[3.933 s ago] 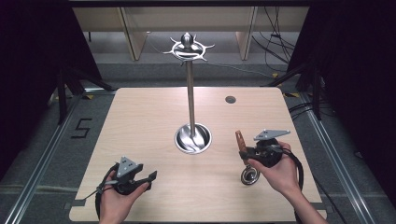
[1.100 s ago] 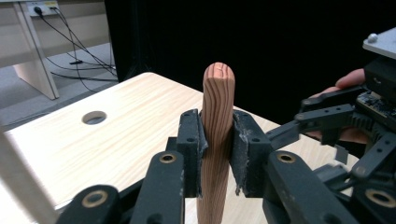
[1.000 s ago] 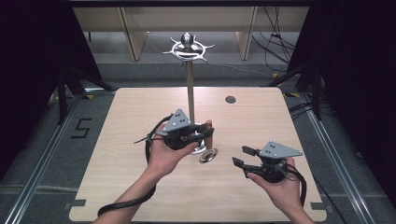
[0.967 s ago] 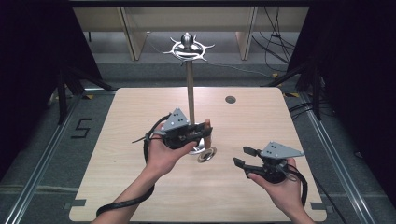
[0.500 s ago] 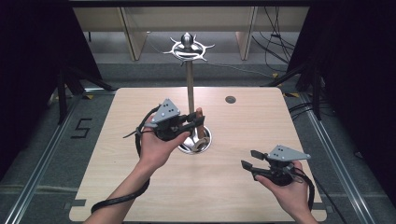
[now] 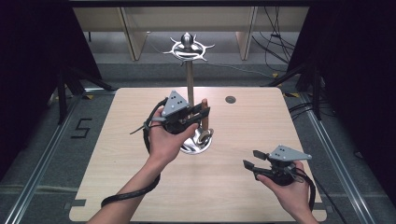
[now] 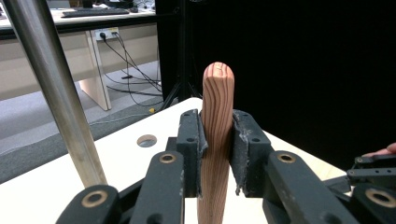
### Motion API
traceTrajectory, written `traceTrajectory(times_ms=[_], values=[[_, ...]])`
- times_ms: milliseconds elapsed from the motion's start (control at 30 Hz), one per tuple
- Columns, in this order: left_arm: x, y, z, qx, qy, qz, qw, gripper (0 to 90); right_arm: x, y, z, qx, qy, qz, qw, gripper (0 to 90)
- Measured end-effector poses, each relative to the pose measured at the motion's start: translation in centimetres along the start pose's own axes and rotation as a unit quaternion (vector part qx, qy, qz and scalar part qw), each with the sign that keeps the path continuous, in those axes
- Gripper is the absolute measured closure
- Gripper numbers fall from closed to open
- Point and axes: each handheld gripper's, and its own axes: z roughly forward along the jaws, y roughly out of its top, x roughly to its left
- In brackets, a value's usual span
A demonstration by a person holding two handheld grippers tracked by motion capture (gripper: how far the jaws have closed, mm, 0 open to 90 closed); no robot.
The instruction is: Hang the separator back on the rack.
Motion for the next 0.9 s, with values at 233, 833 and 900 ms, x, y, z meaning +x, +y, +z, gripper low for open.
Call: traceTrajectory(times_ms=[233,833,900], values=[[-0.1,0.5,0.2,-0.003,0.005,0.001,1.0000,74.2,0.1,-0.2,-0.2,0.004,0.001,-0.002,1.0000,45.2],[-0.2,2.1,0.9,-0.014,0.035,0.024,0.9990,74.2,-0.1,-0.6,-0.1,0.011,0.003,-0.002,0.9999,45.0],[-0.3,2.2,1.1,-0.016,0.038,0.022,0.9989,74.2,0.1,-0.6,-0.1,0.015,0.003,0.008,0.9999,45.1]])
